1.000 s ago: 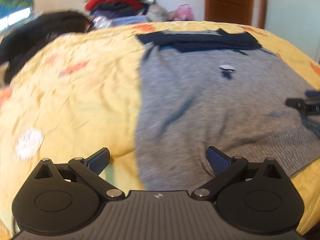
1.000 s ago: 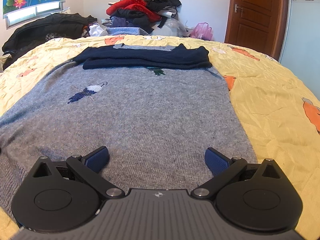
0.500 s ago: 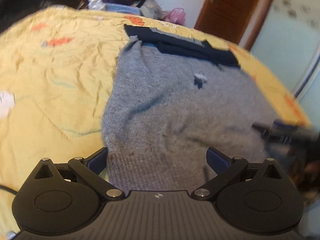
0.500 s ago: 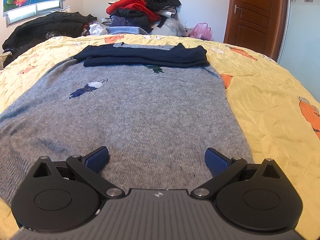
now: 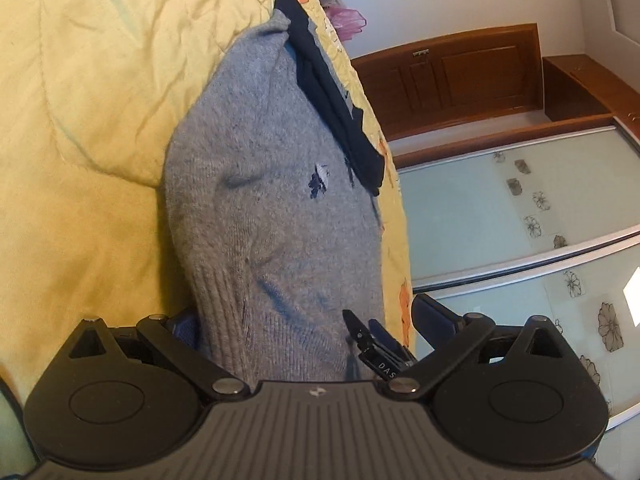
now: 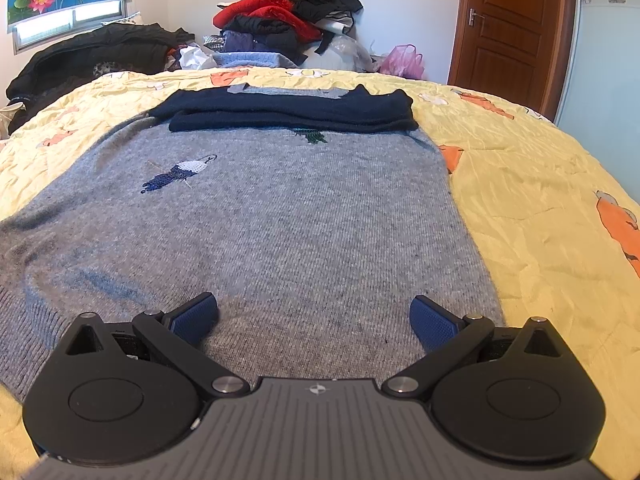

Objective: Fold small clothes
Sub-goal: 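Move the left gripper to the grey sweater hem and grasp it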

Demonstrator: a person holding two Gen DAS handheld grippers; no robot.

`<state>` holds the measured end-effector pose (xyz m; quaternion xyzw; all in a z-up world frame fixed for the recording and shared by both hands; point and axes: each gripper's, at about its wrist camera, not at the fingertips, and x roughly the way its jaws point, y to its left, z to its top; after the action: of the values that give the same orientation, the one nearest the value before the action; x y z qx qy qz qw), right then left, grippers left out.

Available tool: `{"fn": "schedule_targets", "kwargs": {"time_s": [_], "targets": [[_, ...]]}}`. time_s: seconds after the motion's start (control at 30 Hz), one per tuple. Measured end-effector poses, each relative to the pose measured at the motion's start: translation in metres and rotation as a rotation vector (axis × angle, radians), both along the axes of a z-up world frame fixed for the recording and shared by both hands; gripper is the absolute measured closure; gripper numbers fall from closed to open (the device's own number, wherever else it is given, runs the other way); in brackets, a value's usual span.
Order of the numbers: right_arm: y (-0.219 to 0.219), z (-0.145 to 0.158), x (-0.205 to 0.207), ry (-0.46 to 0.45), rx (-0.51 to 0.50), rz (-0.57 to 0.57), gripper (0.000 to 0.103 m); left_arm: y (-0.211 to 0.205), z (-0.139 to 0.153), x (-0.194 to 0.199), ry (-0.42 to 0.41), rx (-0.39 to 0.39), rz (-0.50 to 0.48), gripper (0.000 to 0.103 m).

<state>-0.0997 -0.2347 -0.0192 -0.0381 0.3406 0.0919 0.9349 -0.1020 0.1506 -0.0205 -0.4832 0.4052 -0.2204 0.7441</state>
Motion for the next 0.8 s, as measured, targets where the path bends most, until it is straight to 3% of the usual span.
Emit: {"fn": "schedule_targets", "kwargs": {"time_s": [0.03,0.07,0.13,0.4,0.43,0.47,0.53,0.63,0.7,0.77,0.8], "targets": [[0.000,0.000,0.000,0.000,0.001,0.000,0.000,0.000,0.002,0.000,-0.011,0.027,0.007,0.006],[0.000,0.000,0.000,0.000,0.001,0.001,0.000,0.001,0.005,-0.001,-0.023,0.057,0.010,0.022],[0.000,0.000,0.000,0.000,0.001,0.000,0.000,-0.003,0.007,0.001,-0.025,0.100,-0.005,0.040],[-0.001,0.000,0.000,0.003,0.002,0.002,0.000,-0.010,0.004,0.003,-0.019,0.211,-0.039,0.040],[-0.001,0.000,0.001,0.006,0.003,0.006,0.000,-0.010,0.005,0.002,-0.023,0.221,-0.034,0.050],[-0.002,0.002,0.002,0.012,0.002,0.015,0.000,-0.009,0.006,0.002,-0.025,0.239,-0.034,0.068],[-0.011,0.008,0.004,0.037,0.029,0.033,0.004,-0.006,0.006,0.002,-0.018,0.272,-0.031,0.086],[-0.052,0.023,0.001,0.031,0.224,-0.027,0.005,-0.002,0.002,0.002,0.001,0.276,-0.034,0.086],[-0.089,0.027,0.001,0.083,0.355,-0.104,0.005,0.000,0.001,0.001,0.001,0.272,-0.042,0.086],[-0.122,0.026,0.001,0.153,0.421,-0.183,0.007,-0.002,0.003,0.002,-0.015,0.281,-0.050,0.086],[-0.135,0.024,-0.001,0.187,0.436,-0.209,0.014,-0.003,0.004,0.003,-0.024,0.283,-0.055,0.086]]}}
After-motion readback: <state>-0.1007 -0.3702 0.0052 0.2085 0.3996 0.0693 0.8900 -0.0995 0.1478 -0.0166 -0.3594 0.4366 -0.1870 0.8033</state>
